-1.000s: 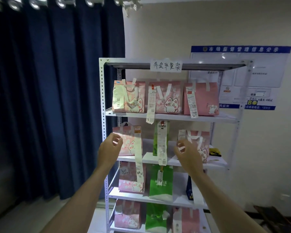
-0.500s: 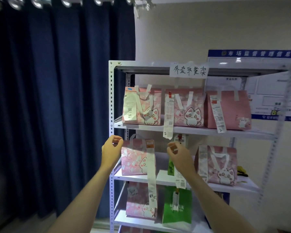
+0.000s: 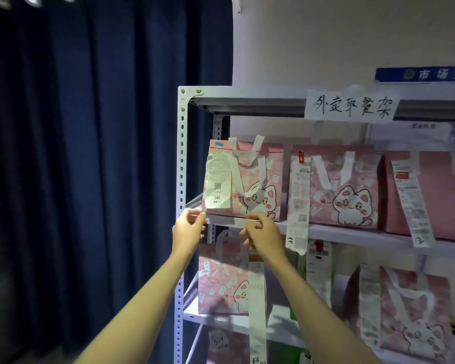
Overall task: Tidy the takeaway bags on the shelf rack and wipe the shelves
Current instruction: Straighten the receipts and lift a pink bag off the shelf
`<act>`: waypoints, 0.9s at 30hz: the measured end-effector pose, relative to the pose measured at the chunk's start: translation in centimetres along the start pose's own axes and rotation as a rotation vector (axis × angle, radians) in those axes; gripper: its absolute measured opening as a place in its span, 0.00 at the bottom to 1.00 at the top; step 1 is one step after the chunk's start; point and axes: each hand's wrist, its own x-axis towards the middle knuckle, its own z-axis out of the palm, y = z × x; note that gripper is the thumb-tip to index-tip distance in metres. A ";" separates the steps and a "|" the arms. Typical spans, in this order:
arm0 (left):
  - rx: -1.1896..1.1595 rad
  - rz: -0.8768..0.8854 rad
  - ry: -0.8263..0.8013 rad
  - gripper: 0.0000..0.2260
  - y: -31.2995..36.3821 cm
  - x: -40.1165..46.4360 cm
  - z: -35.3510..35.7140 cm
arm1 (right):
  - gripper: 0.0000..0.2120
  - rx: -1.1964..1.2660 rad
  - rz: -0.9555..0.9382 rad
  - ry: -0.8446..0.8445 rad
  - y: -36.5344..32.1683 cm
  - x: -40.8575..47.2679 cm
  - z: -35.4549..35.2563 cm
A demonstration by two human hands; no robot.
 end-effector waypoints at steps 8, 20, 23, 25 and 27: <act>-0.052 -0.137 0.066 0.18 -2.3 5.0 3.7 | 0.06 0.074 -0.039 -0.014 1.2 5.7 4.4; -0.352 -0.089 -0.013 0.11 -4.5 6.6 5.7 | 0.09 0.074 0.010 -0.008 4.6 1.7 4.0; -0.402 -0.126 -0.025 0.11 -4.9 5.5 5.9 | 0.11 0.089 0.109 0.033 7.1 -1.2 1.7; -0.406 -0.136 -0.036 0.10 -5.3 4.1 6.2 | 0.13 0.114 0.195 0.068 8.8 -3.4 -0.1; -0.388 -0.141 -0.083 0.09 -5.7 2.5 6.8 | 0.15 0.140 0.282 0.154 10.3 -5.1 -1.9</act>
